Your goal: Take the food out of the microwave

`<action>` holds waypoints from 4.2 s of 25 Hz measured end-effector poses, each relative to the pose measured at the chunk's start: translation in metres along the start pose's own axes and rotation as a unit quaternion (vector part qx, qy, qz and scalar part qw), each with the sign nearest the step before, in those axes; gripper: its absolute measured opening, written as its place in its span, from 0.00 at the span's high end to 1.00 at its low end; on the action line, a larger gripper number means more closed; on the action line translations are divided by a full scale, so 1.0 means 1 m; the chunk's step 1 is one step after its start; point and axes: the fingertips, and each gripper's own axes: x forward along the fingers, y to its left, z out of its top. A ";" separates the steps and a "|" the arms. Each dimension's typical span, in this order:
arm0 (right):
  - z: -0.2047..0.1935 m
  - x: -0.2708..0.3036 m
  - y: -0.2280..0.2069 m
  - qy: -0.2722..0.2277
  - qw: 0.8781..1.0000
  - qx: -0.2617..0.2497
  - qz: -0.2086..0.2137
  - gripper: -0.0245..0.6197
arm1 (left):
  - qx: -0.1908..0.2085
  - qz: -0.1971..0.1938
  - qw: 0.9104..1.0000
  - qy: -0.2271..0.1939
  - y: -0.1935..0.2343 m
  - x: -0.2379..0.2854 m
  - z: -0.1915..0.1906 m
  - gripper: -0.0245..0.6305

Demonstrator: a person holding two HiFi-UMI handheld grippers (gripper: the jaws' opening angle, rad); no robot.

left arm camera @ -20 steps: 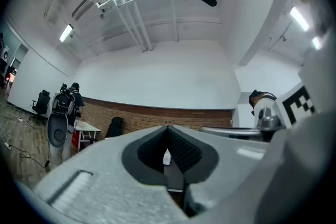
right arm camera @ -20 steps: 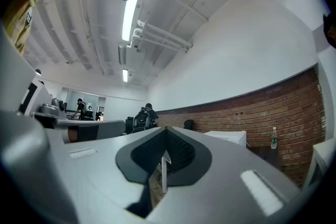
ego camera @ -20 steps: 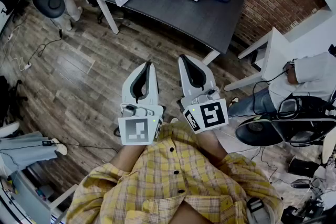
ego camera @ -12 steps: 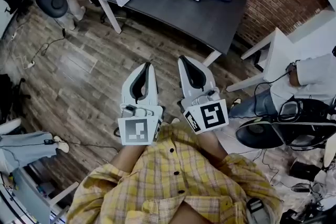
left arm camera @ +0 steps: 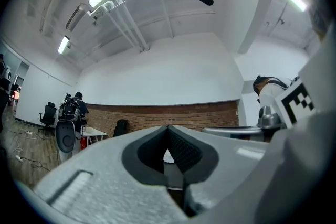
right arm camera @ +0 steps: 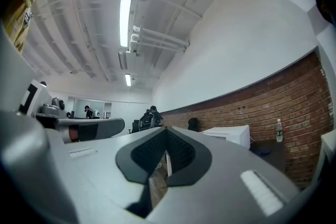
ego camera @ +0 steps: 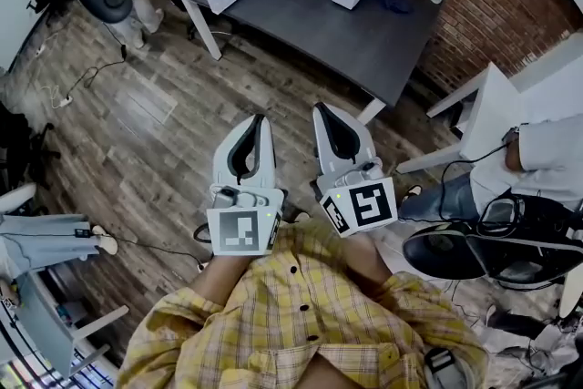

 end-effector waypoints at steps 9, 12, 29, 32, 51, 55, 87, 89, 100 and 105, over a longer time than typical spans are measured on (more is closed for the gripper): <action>-0.019 0.013 -0.021 0.012 1.000 0.012 0.001 0.96 | -0.010 0.003 1.000 0.007 -0.008 0.026 -0.018 0.96; -0.029 0.032 -0.030 0.018 1.000 0.010 -0.002 0.96 | -0.018 0.004 1.000 0.008 0.004 0.047 -0.029 0.96; -0.027 0.237 -0.071 0.013 0.999 -0.005 -0.053 0.96 | -0.045 -0.032 0.998 0.010 0.135 0.211 -0.038 0.96; -0.029 0.261 -0.081 0.014 0.997 -0.005 -0.072 0.96 | -0.049 -0.047 0.998 0.012 0.150 0.234 -0.040 0.96; -0.050 0.342 -0.111 0.043 0.987 -0.010 -0.152 0.96 | -0.079 -0.121 0.989 0.038 0.200 0.316 -0.068 0.96; -0.057 0.347 -0.124 0.043 0.986 -0.005 -0.159 0.96 | -0.076 -0.129 0.988 0.040 0.198 0.329 -0.074 0.96; -0.077 0.426 -0.287 0.036 0.985 0.011 -0.170 0.96 | -0.033 -0.163 0.984 0.065 0.161 0.518 -0.122 0.96; -0.080 0.426 -0.294 0.037 0.985 0.013 -0.170 0.96 | -0.039 -0.164 0.983 0.076 0.157 0.526 -0.128 0.96; -0.090 0.434 -0.319 0.047 0.981 0.015 -0.187 0.96 | -0.052 -0.176 0.977 0.107 0.152 0.556 -0.149 0.96; -0.091 0.446 -0.331 0.051 0.977 0.013 -0.205 0.96 | -0.060 -0.190 0.972 0.122 0.155 0.580 -0.159 0.96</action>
